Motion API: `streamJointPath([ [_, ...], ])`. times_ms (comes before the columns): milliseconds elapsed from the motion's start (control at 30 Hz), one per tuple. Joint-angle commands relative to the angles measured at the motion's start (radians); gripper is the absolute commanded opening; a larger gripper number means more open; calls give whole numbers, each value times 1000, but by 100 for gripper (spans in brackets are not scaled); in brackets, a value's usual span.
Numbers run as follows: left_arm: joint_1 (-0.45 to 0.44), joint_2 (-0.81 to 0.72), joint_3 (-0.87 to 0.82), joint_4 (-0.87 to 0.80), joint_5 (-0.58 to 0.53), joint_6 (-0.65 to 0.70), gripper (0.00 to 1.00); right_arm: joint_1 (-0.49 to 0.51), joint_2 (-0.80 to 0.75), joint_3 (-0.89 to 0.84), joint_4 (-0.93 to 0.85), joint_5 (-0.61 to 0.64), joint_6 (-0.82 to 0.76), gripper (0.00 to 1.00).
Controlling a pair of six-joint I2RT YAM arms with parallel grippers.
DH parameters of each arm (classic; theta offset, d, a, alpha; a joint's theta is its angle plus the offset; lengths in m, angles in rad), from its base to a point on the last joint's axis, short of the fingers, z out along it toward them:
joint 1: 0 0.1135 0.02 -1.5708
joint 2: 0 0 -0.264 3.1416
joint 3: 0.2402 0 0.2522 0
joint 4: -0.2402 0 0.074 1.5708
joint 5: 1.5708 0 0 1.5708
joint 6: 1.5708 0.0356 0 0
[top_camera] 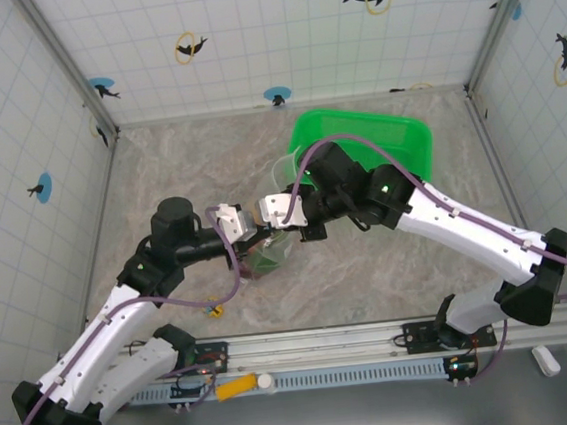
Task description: Place the food in the zip-top bag and seal the zipper
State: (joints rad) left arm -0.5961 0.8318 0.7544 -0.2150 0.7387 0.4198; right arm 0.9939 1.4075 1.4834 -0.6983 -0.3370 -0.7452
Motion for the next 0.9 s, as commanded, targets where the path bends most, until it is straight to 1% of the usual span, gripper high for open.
streamJointPath([
  [0, -7, -16, 36, -14, -6, 25, 0, -6, 7, 16, 24, 16, -4, 2],
  [167, -7, -25, 70, -13, -46, 28, 0, -24, -2, 68, 61, 11, 26, 0],
  [333, -7, -25, 123, -7, -83, 37, 0, -26, -3, 125, 88, 57, 52, 0],
  [433, -8, -18, 163, -6, -89, 39, 0, -10, 0, 152, 99, 96, 56, 0],
  [600, -7, -12, 210, -3, -105, 55, 0, 6, 19, 213, 93, 114, 80, 0],
  [733, -7, -5, 230, -1, -104, 64, 0, 7, 24, 251, 95, 127, 103, 0],
  [867, -7, -13, 254, -2, -114, 69, 0, 0, 16, 253, 88, 144, 116, 0],
])
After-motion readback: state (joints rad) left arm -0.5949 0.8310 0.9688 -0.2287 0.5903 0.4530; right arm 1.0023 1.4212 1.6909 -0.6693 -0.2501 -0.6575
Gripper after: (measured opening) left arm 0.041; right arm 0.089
